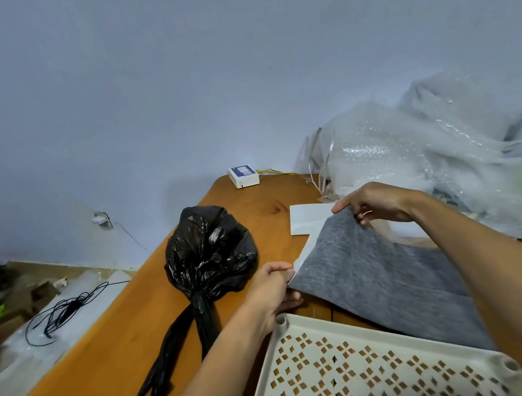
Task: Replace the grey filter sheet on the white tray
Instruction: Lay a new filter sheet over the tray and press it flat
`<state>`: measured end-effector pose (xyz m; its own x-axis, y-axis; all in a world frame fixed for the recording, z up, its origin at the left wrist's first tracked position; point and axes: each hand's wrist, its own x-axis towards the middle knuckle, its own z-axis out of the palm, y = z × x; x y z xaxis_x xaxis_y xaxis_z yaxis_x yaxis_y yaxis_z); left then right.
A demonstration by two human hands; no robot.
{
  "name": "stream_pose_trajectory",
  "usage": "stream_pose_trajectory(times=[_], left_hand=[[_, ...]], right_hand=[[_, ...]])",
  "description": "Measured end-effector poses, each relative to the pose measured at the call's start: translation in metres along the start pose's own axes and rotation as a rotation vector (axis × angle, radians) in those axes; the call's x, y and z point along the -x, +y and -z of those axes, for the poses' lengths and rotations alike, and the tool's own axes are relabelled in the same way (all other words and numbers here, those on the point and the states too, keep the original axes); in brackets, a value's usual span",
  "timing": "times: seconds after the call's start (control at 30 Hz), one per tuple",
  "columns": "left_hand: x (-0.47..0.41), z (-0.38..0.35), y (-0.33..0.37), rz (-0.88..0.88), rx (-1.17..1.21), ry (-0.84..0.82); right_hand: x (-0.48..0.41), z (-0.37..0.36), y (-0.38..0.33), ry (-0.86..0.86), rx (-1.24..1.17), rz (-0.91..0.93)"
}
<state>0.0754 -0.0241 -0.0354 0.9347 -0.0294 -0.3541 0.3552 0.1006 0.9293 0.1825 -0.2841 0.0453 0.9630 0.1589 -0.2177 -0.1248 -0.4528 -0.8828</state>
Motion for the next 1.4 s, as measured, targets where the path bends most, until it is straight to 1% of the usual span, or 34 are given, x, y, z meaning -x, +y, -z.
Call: stream_pose_trajectory(times=[0.1, 0.23, 0.33, 0.4, 0.53, 0.63, 0.73, 0.83, 0.93, 1.07, 1.2, 1.33, 1.4], left_hand=[[0.004, 0.001, 0.002, -0.097, 0.035, 0.021], [0.007, 0.005, 0.002, -0.148, 0.066, 0.074], [0.011, 0.006, 0.006, -0.117, 0.152, 0.098], [0.017, 0.006, 0.008, -0.101, 0.186, 0.077], [0.026, -0.005, -0.001, -0.128, 0.109, -0.017], [0.024, -0.016, -0.002, -0.111, 0.151, -0.025], [0.024, -0.024, 0.002, -0.076, 0.227, 0.018], [0.024, -0.025, 0.0, -0.059, 0.238, 0.036], [0.025, -0.026, -0.002, -0.031, 0.232, -0.006], [0.027, -0.03, -0.001, -0.032, 0.25, -0.069], [0.027, -0.031, 0.0, -0.05, 0.099, -0.076], [0.027, -0.025, 0.003, -0.087, -0.134, -0.033], [0.031, -0.024, 0.005, -0.141, -0.275, -0.022]], right_hand=[[0.001, 0.006, 0.004, 0.04, 0.063, -0.001], [0.006, 0.009, 0.006, 0.078, 0.028, 0.009], [0.009, 0.009, 0.008, 0.087, -0.011, 0.051], [0.01, 0.012, 0.009, 0.093, -0.031, 0.073], [0.014, 0.013, 0.009, 0.076, -0.058, 0.081], [0.019, 0.009, 0.005, 0.059, -0.047, 0.07], [0.022, 0.007, 0.003, 0.048, -0.019, 0.056], [0.027, 0.004, 0.0, 0.005, 0.047, 0.038], [0.029, -0.001, -0.002, -0.025, 0.095, 0.031], [0.023, -0.004, 0.0, 0.023, 0.128, 0.038], [0.016, -0.005, 0.002, 0.081, 0.21, 0.045], [0.024, -0.011, -0.006, 0.103, 0.272, 0.098], [0.026, -0.016, -0.009, 0.124, 0.308, 0.132]])
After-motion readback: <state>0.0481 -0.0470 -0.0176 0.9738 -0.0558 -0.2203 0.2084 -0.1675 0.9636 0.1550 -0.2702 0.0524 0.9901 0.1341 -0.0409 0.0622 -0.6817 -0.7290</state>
